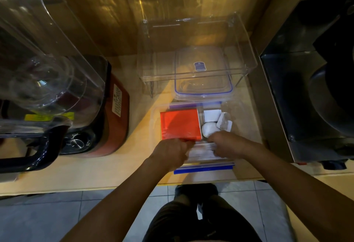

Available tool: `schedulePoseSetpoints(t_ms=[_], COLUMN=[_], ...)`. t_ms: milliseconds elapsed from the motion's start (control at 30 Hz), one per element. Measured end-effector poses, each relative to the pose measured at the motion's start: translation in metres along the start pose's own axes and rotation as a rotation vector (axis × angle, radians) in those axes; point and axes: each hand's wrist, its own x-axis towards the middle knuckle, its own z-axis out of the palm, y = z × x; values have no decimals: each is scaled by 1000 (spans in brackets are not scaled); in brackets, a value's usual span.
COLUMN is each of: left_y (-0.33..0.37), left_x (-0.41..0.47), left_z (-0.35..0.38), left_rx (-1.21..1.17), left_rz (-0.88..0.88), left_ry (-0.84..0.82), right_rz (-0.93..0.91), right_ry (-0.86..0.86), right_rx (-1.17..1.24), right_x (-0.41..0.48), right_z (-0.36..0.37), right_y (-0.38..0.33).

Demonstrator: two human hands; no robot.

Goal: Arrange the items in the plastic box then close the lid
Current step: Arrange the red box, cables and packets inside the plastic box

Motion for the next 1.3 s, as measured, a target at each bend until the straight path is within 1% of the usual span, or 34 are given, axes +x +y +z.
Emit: schedulePoseSetpoints(t_ms=[67, 100, 200, 267, 333, 467, 600, 733, 833, 900, 967, 1000, 1100, 1200, 1300], left_y=[2, 4, 5, 4, 4, 3, 5, 6, 6, 5, 5, 5, 5, 5, 6], left_x=[4, 5, 7, 7, 6, 7, 9, 9, 10, 11, 11, 11, 10, 9, 9], left_z=[0, 1, 2, 2, 2, 3, 2, 1, 0, 1, 2, 3, 6, 8, 4], left_rx=[-17, -11, -11, -48, -86, -88, -88, -96, -108, -116, -113, -100, -27, 10, -32], left_rz=[22, 30, 30, 30, 35, 12, 11, 23, 42, 48, 46, 42, 9, -6, 23], left_ry=[-3, 1, 20, 13, 15, -1, -7, -12, -26, -43, -48, -45, -11, 9, -20], right_rz=[-54, -53, 49, 95, 76, 29, 67, 183, 169, 164, 186, 202, 236, 217, 177], right_ry=[8, 21, 94, 75, 34, 27, 53, 24, -19, -34, -11, 6, 5, -63, -62], right_rx=[30, 30, -103, -147, -152, -22, 232, 254, 291, 378, 465, 474, 388, 421, 467], right_x=[1, 0, -3, -6, -6, -3, -2, -4, -3, -5, -6, -7, -7, -7, -8], right_z=[0, 0, -5, -5, -4, 3, -3, -9, -8, -9, -11, -13, -16, -16, -14], right_y=[-2, -1, 6, 12, 12, 5, 5, 7, 1, -3, -3, -2, -1, -7, -8])
